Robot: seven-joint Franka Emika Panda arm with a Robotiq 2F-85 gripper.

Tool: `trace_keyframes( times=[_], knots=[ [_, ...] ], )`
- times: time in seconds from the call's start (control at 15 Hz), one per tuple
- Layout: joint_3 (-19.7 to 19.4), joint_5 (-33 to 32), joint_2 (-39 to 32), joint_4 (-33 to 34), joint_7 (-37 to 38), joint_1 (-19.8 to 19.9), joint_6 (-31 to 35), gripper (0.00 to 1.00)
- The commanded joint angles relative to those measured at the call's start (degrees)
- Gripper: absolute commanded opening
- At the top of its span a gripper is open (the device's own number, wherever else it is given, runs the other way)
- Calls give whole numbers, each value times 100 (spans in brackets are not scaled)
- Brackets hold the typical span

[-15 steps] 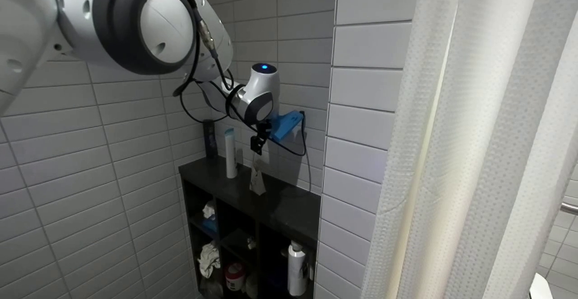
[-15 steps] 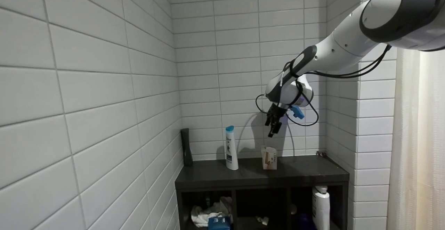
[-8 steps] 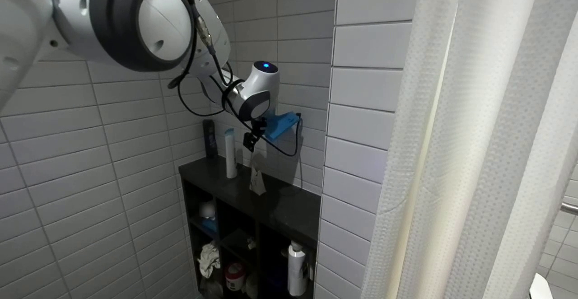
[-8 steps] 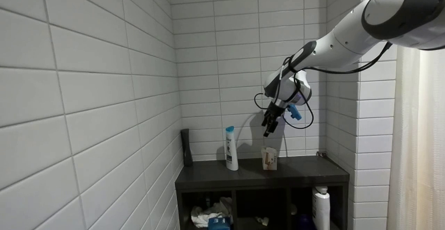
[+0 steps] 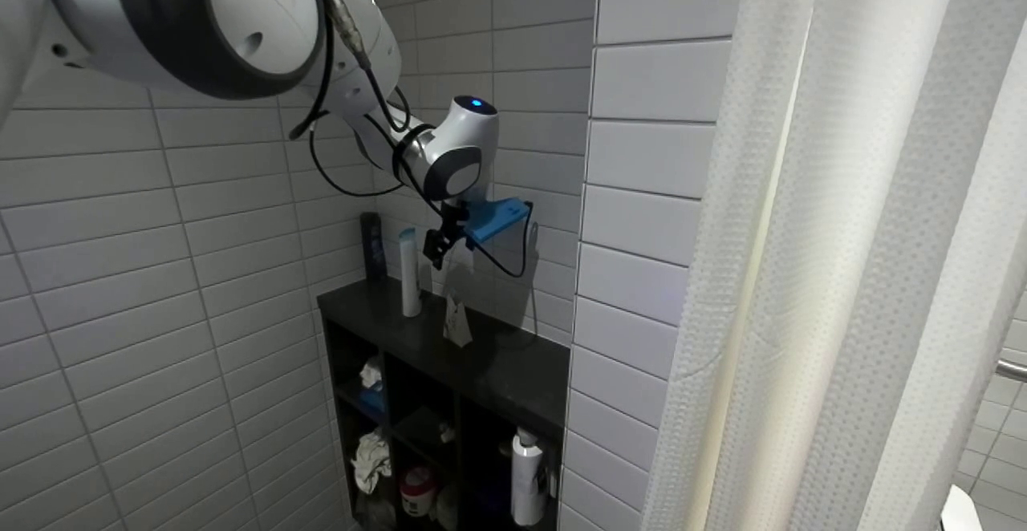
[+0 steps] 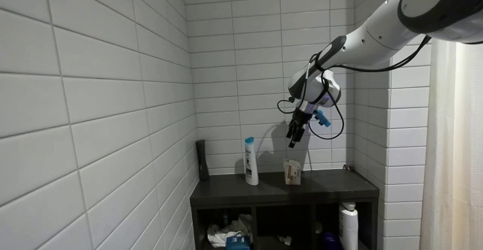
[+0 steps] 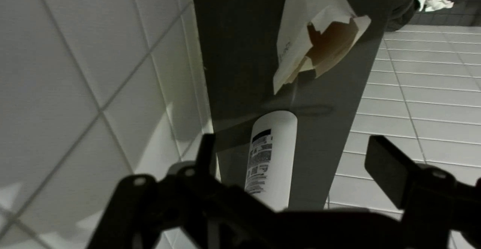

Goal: Pick up the dove box

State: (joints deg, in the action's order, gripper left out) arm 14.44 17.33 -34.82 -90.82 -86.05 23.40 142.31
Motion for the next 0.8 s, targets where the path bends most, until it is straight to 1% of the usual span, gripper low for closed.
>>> trace_keyframes(
  times=[0.0,0.47,0.73],
  knots=[
    [-172,240,156,15,65,-130,-606,100],
    [-443,438,36,280,248,-302,-1484,100],
    [-570,450,-23,392,372,-365,-1811,100]
  ],
)
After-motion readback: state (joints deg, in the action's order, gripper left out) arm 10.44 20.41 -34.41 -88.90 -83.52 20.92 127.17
